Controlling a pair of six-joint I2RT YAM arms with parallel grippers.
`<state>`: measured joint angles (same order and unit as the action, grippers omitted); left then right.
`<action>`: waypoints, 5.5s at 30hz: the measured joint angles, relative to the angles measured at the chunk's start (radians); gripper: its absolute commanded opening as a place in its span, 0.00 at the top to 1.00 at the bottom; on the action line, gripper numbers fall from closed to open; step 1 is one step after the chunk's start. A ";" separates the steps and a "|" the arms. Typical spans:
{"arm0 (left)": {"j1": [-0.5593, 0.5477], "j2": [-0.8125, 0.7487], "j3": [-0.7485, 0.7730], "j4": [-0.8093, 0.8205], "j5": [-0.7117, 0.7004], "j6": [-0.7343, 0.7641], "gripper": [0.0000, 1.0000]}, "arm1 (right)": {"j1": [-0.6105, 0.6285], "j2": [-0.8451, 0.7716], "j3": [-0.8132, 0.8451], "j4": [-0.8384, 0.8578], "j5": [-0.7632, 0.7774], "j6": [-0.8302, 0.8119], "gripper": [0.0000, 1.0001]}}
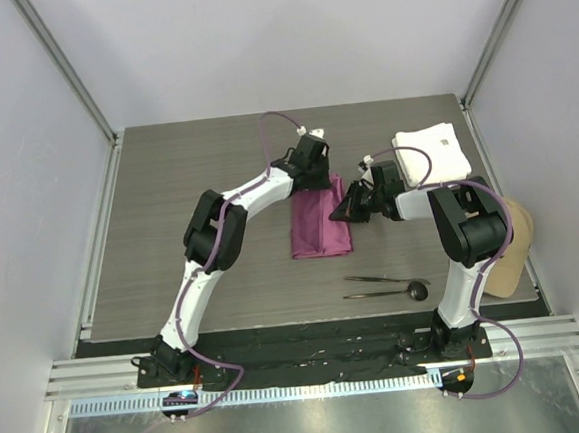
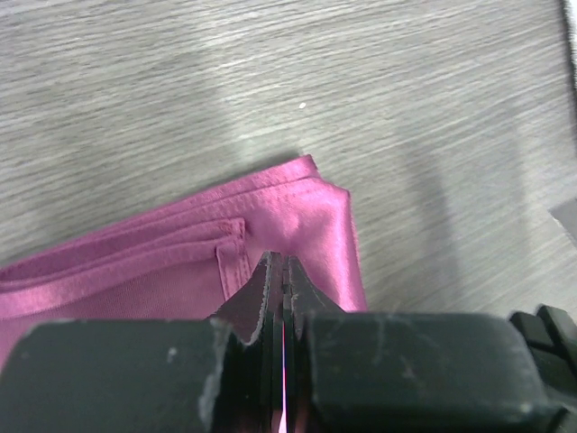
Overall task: Fold the napkin into a case and place the utensils inside
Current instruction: Smooth out the 2/3-rectangle-folded napkin at the center of the board.
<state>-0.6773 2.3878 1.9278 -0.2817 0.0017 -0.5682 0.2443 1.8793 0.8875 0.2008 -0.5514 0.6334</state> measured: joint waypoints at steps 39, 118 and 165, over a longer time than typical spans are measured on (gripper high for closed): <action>0.044 0.036 0.068 -0.103 -0.096 0.154 0.85 | -0.005 0.023 0.006 0.028 -0.022 0.017 0.99; 0.265 -0.224 -0.662 0.547 0.639 -0.290 1.00 | 0.117 0.065 -0.230 0.313 -0.404 0.101 0.99; 0.096 -0.519 -0.634 0.206 0.444 -0.191 0.82 | -0.008 -0.020 0.279 -0.310 -0.005 -0.131 0.92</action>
<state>-0.5812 1.8687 1.2942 -0.0757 0.4454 -0.7593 0.2359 1.8591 1.1667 -0.1089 -0.5568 0.5026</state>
